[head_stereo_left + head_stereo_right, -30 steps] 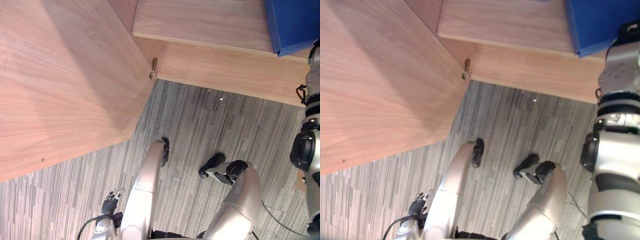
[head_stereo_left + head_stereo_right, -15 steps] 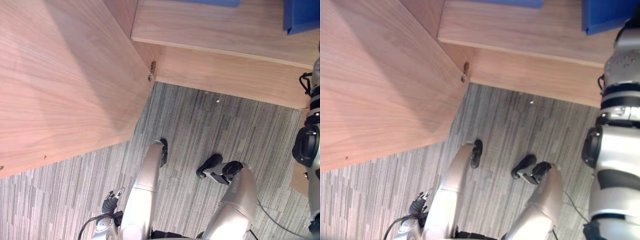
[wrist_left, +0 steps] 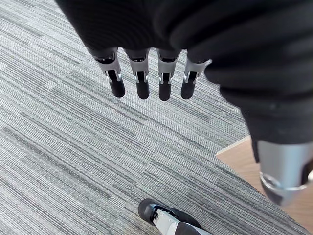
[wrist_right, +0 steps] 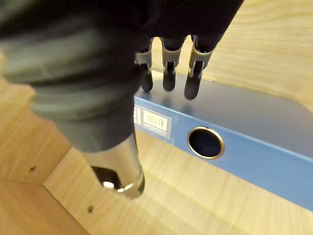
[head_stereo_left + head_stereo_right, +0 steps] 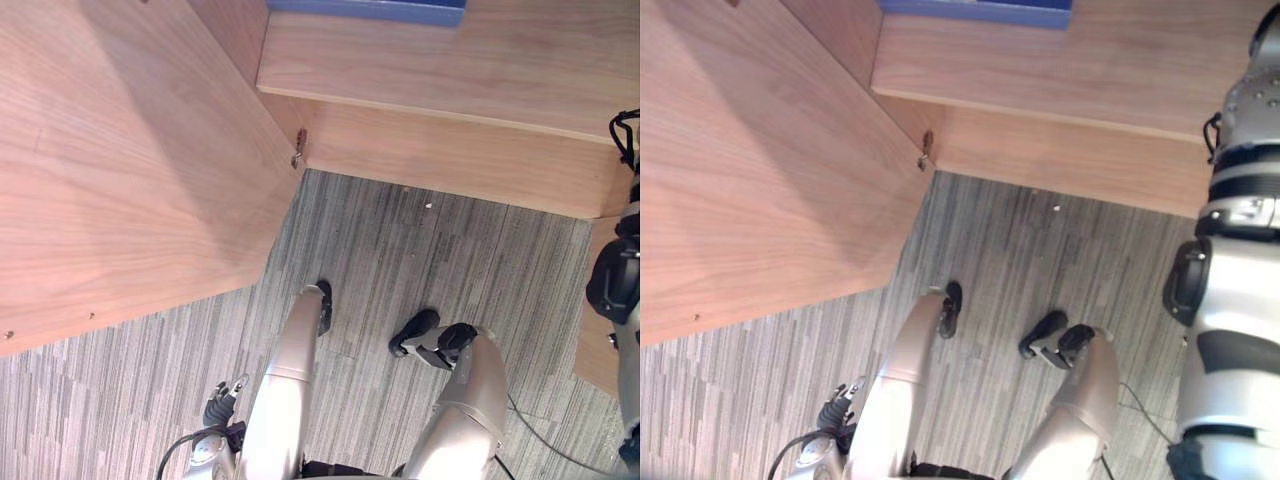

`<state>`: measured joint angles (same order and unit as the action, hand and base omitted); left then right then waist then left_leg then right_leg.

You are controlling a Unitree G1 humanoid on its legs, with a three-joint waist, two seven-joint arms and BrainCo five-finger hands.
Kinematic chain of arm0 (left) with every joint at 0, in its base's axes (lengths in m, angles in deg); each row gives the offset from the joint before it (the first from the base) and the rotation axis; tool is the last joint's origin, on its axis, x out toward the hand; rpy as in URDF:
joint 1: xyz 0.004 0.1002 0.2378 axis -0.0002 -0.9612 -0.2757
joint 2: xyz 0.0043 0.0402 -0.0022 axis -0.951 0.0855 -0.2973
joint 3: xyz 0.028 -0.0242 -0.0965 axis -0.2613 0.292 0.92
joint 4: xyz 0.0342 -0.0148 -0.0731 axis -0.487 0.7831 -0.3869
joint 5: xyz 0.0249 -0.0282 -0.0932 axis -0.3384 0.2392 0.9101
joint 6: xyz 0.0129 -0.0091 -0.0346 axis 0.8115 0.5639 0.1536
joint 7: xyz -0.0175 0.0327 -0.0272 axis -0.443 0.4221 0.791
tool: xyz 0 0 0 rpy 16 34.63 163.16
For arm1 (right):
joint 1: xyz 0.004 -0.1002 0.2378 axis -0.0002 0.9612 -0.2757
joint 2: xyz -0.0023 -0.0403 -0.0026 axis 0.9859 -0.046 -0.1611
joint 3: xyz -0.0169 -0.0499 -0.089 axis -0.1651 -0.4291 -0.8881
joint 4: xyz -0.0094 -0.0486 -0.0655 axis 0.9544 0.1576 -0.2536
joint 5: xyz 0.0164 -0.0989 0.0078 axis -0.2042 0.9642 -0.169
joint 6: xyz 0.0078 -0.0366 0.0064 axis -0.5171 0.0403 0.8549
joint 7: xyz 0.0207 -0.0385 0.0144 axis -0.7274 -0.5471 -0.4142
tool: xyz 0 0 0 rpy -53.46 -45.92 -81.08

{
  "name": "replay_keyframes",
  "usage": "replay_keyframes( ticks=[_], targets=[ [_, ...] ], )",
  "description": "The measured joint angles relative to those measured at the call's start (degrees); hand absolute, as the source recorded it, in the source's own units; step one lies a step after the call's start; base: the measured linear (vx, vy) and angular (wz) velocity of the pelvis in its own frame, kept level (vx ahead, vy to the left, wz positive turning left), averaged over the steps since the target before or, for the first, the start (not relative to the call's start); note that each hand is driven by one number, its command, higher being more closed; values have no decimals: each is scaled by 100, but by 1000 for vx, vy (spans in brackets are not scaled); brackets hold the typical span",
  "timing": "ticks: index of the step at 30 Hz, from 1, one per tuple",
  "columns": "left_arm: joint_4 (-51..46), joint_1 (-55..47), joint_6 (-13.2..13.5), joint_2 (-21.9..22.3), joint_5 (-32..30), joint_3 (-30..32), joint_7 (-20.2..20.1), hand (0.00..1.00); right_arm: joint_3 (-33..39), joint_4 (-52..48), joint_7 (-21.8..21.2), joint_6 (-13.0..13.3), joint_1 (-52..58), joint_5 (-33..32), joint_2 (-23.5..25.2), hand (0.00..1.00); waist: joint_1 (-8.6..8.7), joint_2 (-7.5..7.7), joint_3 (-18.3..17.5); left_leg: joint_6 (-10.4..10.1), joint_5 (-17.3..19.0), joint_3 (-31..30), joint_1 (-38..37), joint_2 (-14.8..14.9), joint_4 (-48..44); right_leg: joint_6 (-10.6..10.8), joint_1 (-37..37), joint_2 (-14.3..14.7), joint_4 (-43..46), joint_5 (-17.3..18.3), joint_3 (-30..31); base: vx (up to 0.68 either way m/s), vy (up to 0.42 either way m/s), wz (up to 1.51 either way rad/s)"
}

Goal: Walk over to the cabinet, pick up the folder, carry it to the office cabinet, place the folder inside the office cabinet, then close the office cabinet door

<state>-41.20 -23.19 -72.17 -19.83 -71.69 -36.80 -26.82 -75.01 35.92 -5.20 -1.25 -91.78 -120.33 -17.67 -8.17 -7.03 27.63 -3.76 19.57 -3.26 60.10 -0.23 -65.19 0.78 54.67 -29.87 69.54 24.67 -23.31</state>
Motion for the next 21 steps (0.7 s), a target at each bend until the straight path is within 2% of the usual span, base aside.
replay_keyframes(
  ticks=[2, 9, 12, 15, 21],
  targets=[
    [-4, 1, 6, -2, 1, 1, -45, 0, -342, 6, -168, -259, -3, 260, -7, 0, 23, 5, 3, -1, 0, -2, 4, 30, 0, 0, 0, 28, -12, 0, -6, 28, -3, -4],
    [-5, 1, 9, -25, 0, 2, -165, 0, -1367, 410, -510, -784, -167, 850, -62, 0, 58, 29, 18, -5, -2, -8, 15, 70, -3, -1, 5, 66, -14, -1, -17, 5, 0, -1],
    [-8, 1, 11, -35, 1, 1, -198, 0, -1645, 516, -544, -852, -168, 964, -74, 0, 66, 31, 19, -5, -2, -11, 35, 81, -13, -2, 17, 76, -11, -1, -20, 0, 0, 0],
    [-10, 1, 12, -52, -1, -11, -232, 0, -2047, 705, -642, -1004, -250, 1403, -171, 0, 95, 36, 22, -6, -2, -10, 62, 111, -30, -16, 38, 104, -12, -9, -20, 6, 17, -5],
    [-13, 1, 61, -118, -18, -92, -344, 0, -3263, 1182, -999, -1656, -388, 3476, -502, 0, 141, 52, 33, -10, -2, -10, 91, 205, -35, -22, 56, 191, -18, -13, -20, -10, 8, -6]
  ],
)
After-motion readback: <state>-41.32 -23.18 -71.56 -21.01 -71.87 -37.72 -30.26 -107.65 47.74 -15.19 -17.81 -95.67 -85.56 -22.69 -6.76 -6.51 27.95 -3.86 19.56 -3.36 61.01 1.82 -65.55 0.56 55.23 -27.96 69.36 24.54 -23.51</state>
